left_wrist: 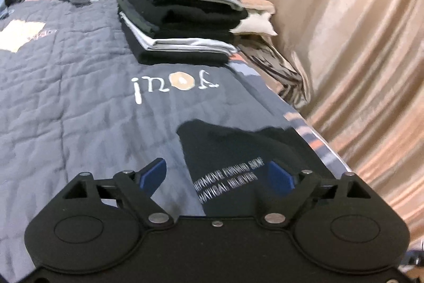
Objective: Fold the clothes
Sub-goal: 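Open both grippers and release the folded T-shirt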
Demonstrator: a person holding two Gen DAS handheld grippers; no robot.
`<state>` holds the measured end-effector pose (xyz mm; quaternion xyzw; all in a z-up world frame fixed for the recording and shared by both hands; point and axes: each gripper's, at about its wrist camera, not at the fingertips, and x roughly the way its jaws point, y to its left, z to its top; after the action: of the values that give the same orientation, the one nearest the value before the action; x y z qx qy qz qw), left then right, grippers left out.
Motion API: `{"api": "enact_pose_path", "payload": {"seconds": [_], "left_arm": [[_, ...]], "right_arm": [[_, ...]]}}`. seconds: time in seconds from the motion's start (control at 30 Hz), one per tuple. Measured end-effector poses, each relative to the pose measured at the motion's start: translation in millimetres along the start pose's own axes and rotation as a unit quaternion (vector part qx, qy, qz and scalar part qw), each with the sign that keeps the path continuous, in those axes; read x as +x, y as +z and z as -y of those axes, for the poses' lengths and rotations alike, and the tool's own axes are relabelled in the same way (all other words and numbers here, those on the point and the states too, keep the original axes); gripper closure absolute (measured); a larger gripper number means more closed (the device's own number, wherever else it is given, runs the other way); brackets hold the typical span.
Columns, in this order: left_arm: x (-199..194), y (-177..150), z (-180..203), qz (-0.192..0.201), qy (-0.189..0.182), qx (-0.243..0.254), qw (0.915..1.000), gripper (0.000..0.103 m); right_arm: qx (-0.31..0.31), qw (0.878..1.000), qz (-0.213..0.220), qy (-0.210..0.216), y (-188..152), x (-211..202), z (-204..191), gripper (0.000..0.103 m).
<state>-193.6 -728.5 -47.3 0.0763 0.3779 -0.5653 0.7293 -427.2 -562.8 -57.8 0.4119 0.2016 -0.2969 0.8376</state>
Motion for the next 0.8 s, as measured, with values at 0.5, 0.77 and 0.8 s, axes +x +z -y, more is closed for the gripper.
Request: {"api": "enact_pose_path", "payload": {"seconds": [0.5, 0.77, 0.8], "left_arm": [[-74, -45, 53, -0.011, 0.024, 0.108, 0.9938, 0.001], [-108, -59, 70, -0.039, 0.033, 0.121, 0.9913, 0.0], [-113, -59, 72, -0.04, 0.032, 0.121, 0.9913, 0.0]], "right_arm": [[-0.086, 0.995, -0.009, -0.049, -19, -27, -62, 0.028], [-0.111, 0.99, -0.047, -0.071, -23, -40, -89, 0.027], [-0.114, 0.99, -0.049, -0.073, -21, -43, -92, 0.027]]}}
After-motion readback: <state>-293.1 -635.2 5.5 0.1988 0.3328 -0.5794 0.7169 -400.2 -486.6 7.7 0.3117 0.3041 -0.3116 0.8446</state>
